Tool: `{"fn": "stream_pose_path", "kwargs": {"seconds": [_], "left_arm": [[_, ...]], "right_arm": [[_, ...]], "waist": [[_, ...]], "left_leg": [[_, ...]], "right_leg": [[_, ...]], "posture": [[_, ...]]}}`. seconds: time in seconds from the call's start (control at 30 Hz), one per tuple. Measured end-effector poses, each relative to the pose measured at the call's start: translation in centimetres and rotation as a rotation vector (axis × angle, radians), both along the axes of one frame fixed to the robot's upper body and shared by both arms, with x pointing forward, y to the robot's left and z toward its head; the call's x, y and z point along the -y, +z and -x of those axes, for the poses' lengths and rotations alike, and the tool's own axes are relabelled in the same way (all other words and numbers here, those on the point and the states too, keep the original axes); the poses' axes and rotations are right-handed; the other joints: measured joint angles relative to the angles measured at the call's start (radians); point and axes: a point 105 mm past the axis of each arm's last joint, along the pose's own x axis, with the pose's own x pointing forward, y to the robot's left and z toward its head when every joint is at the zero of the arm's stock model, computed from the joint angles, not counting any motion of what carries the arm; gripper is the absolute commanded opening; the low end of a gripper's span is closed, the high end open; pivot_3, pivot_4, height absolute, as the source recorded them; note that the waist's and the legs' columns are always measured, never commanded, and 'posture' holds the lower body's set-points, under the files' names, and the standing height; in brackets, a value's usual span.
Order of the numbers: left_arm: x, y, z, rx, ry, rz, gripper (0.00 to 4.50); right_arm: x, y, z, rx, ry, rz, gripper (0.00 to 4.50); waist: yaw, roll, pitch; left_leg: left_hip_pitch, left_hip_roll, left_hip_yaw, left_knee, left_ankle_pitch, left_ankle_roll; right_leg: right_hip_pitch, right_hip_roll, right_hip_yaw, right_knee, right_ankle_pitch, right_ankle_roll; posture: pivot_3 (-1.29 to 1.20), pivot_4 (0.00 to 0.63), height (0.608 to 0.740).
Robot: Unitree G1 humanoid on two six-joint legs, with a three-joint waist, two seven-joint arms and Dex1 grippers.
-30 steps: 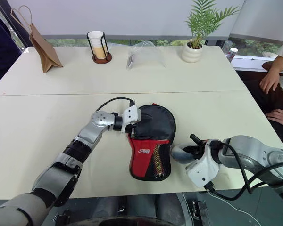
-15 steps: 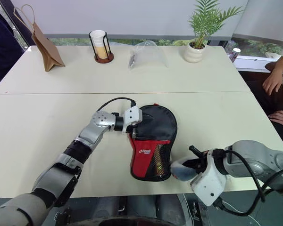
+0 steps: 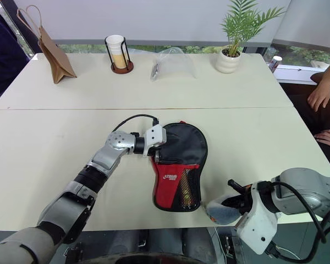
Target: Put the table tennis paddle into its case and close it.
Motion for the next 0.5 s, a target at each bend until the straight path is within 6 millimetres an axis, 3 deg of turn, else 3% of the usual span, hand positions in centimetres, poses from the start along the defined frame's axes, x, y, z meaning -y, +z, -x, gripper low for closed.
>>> {"fn": "stream_pose_path", "kwargs": {"seconds": [0.2, 0.3, 0.43, 0.5], "left_arm": [[0.0, 0.0, -0.1, 0.001, 0.001, -0.001, 4.5], [0.0, 0.1, -0.1, 0.0, 0.0, -0.002, 4.5], [0.1, 0.1, -0.2, -0.004, 0.003, -0.001, 4.5], [0.1, 0.1, -0.3, -0.006, 0.004, 0.0, 4.5]], "right_arm": [[0.4, 0.9, -1.7, 0.056, -0.033, 0.015, 0.47], [0.6, 1.0, -2.2, 0.048, -0.077, 0.019, 1.55], [0.8, 1.2, -2.7, 0.023, -0.148, 0.019, 3.65], [0.8, 1.6, -3.3, 0.016, -0.201, 0.007, 4.39]], "waist": [[-0.001, 0.001, 0.001], [0.0, 0.001, 0.001], [-0.001, 0.001, 0.001], [0.0, 0.002, 0.001]], "left_leg": [[0.0, 0.0, 0.0, 0.0, 0.0, 0.0], [0.0, 0.0, 0.0, 0.0, 0.0, 0.0], [0.0, 0.0, 0.0, 0.0, 0.0, 0.0], [0.0, 0.0, 0.0, 0.0, 0.0, 0.0]], "right_leg": [[0.0, 0.0, 0.0, 0.0, 0.0, 0.0], [0.0, -0.001, 0.0, 0.0, 0.0, 0.0], [0.0, -0.001, 0.0, 0.0, 0.0, 0.0], [0.0, -0.001, 0.0, 0.0, 0.0, 0.0]], "posture": [[0.0, 0.15, 0.74], [0.0, 0.15, 0.74], [0.0, 0.15, 0.74], [0.0, 0.15, 0.74]]}}
